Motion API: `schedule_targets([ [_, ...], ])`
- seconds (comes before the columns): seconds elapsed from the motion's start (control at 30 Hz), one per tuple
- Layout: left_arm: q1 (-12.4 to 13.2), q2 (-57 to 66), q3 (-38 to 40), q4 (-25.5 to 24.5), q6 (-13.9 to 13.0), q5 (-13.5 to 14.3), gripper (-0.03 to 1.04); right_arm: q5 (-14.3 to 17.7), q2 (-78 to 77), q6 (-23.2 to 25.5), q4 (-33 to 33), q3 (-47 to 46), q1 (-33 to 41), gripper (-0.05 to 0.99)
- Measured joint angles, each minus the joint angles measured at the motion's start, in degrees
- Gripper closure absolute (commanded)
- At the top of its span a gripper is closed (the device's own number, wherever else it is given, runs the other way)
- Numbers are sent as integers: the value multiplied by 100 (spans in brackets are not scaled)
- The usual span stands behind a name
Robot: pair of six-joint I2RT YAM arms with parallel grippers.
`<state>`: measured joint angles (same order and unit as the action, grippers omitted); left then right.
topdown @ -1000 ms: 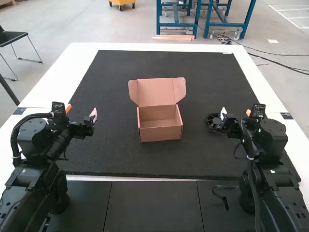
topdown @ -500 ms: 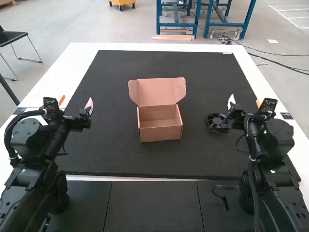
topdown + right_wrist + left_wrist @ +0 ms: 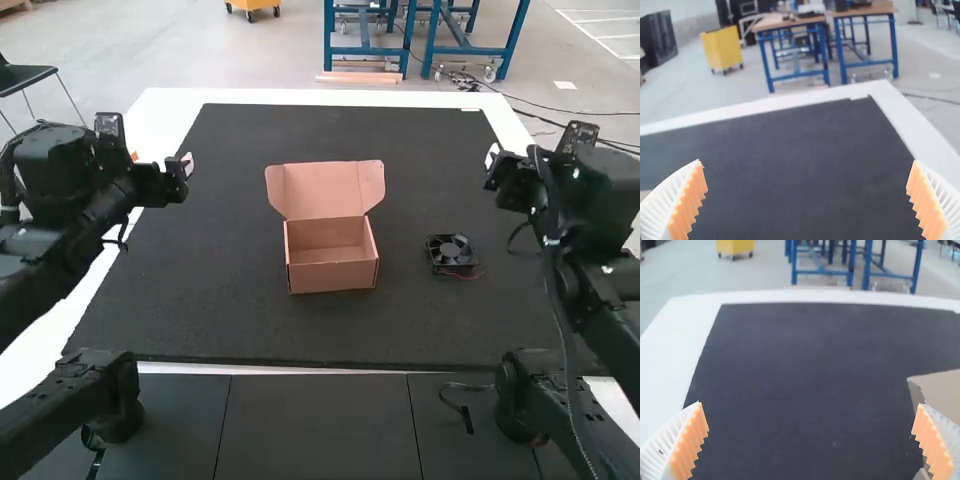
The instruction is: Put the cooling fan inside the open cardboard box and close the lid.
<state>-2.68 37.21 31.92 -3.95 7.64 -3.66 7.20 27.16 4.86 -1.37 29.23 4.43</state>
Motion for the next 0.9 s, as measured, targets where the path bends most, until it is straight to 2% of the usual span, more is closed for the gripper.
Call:
schedule_targets([
  [0.1, 55, 391, 640, -710, 15, -389, 5, 11, 542, 74, -1152, 1051, 0, 2],
  [0.2, 181, 573, 1106, -1174, 15, -789, 5, -57, 1084, 116, -2144, 2124, 0, 2],
  [0.27, 181, 675, 1340, -1366, 15, -951, 5, -208, 1344, 120, -2553, 2702, 7, 3],
  [0.37, -11, 929, 1648, -1742, -76, -1091, 5, -407, 1615, 52, -2868, 3346, 44, 3],
  [0.53, -649, 1346, 2050, -2162, -227, -1198, 5, -485, 2212, -17, -3578, 3958, 44, 2],
  [0.67, -1283, 1602, 2122, -2387, -289, -1224, 5, -455, 2806, -50, -3713, 3963, 42, 2],
  [0.9, -2347, 1613, 2371, -3130, -315, -1113, 5, -334, 3464, -105, -3786, 3923, 20, 2],
])
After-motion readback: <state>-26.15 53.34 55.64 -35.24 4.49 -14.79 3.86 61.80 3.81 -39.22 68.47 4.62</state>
